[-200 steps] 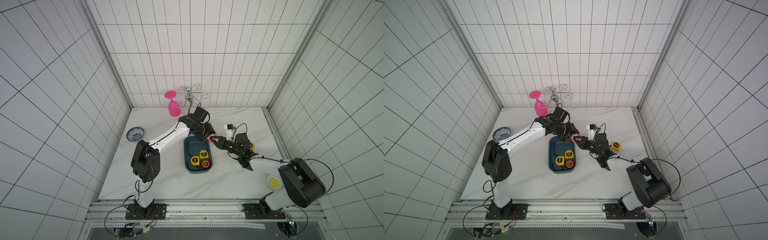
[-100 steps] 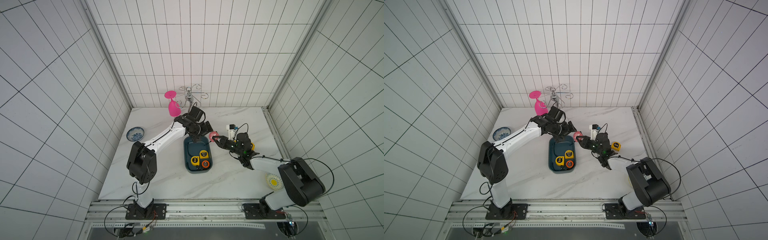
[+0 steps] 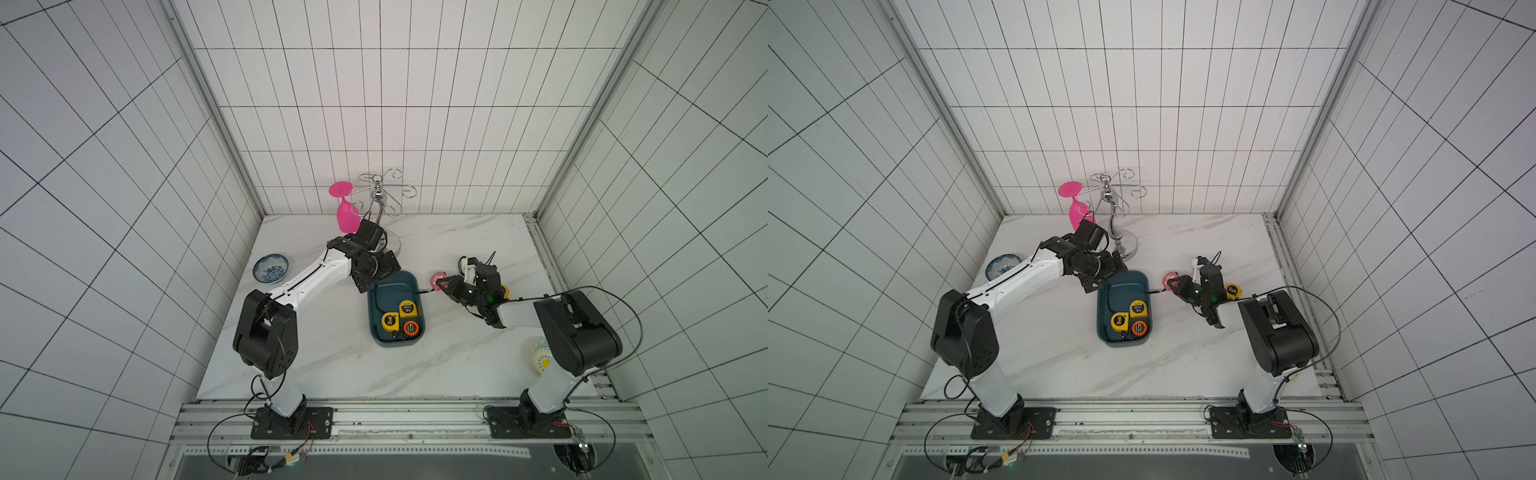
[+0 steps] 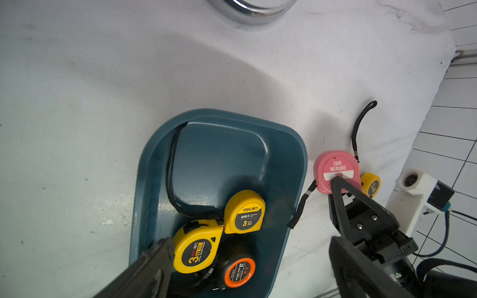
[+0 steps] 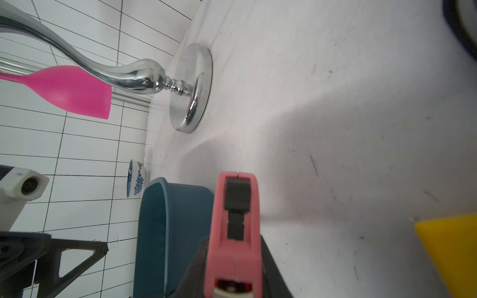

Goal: Take the tape measure out of the storage box
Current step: Place the tape measure at the center of the board.

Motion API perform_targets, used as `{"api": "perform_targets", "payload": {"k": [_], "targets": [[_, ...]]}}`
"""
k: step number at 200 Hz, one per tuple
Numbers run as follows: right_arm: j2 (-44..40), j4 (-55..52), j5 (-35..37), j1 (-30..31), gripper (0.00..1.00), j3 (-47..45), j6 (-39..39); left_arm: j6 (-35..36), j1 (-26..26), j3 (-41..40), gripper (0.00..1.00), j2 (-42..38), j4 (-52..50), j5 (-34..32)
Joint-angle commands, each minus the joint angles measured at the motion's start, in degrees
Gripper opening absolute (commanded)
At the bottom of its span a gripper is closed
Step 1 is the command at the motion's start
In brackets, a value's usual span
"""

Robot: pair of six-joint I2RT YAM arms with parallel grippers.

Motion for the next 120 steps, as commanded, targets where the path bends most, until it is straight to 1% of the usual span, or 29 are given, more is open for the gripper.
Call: {"api": "perform_targets", "payload": {"k": [1,73,97,120], "targets": [[2.0,-1.0,-1.1,-0.9,0.04,3.4,1.1,0.9,0.2,0.0,0.98,-1.9,0.6,-0.7],[5.8,-4.2,-1.5,-1.4,0.07,5.5,1.2,1.0,0.3,0.4,0.97,-1.2,0.6,-0.6],[6.2,-5.0,-1.7,-1.6,0.11,5.8,1.1,1.0,0.3,0.5,0.98,-1.1,0.6,-0.7],[5.8,-6.1,-1.8,-1.6,0.21,6.0,0.8,1.1,0.4,0.4,0.97,-1.0,0.6,-0.7]]}}
